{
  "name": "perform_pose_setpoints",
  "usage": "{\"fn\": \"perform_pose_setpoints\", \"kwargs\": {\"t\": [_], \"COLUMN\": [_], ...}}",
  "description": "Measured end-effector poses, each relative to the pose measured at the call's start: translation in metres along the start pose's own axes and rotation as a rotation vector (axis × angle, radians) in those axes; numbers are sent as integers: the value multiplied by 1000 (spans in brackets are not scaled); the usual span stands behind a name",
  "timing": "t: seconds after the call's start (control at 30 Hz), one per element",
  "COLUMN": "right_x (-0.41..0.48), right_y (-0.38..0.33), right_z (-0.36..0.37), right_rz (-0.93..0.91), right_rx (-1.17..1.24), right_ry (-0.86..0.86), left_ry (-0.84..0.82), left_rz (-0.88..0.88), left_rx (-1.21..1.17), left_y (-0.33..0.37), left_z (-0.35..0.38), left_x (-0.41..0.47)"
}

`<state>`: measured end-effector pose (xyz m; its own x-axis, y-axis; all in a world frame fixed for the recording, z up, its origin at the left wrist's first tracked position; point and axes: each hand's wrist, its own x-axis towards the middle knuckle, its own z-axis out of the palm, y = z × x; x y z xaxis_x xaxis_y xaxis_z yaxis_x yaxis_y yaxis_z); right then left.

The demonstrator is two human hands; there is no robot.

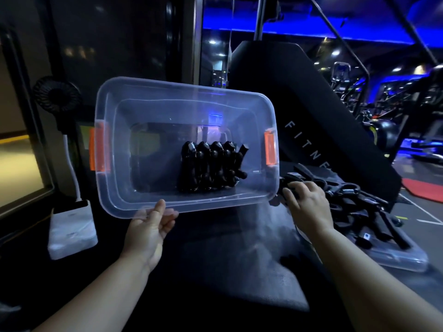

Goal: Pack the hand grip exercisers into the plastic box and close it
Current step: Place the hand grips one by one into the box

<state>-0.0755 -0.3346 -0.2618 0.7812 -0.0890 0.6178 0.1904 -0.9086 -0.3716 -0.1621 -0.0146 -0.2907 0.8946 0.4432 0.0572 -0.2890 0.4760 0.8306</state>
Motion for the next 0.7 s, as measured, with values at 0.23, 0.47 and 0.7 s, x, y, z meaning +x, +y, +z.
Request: {"fn": "perform_pose_setpoints", "kwargs": {"t": [0.23, 0.47, 0.7], "right_x": [0, 6, 32], "right_y": [41, 57, 49], "right_z": [-7, -5, -4], "right_rz": [157, 251, 323], "right_rx": [-312, -469, -475], "right_ry": [-90, -209, -289], "left_ry": [1, -16, -13], "left_rz": [-6, 3, 14], "left_rx": [37, 26, 22], "left_y": [-1, -1, -2], "left_z": [0, -1, 0], "left_x": [-1, 0, 0]}}
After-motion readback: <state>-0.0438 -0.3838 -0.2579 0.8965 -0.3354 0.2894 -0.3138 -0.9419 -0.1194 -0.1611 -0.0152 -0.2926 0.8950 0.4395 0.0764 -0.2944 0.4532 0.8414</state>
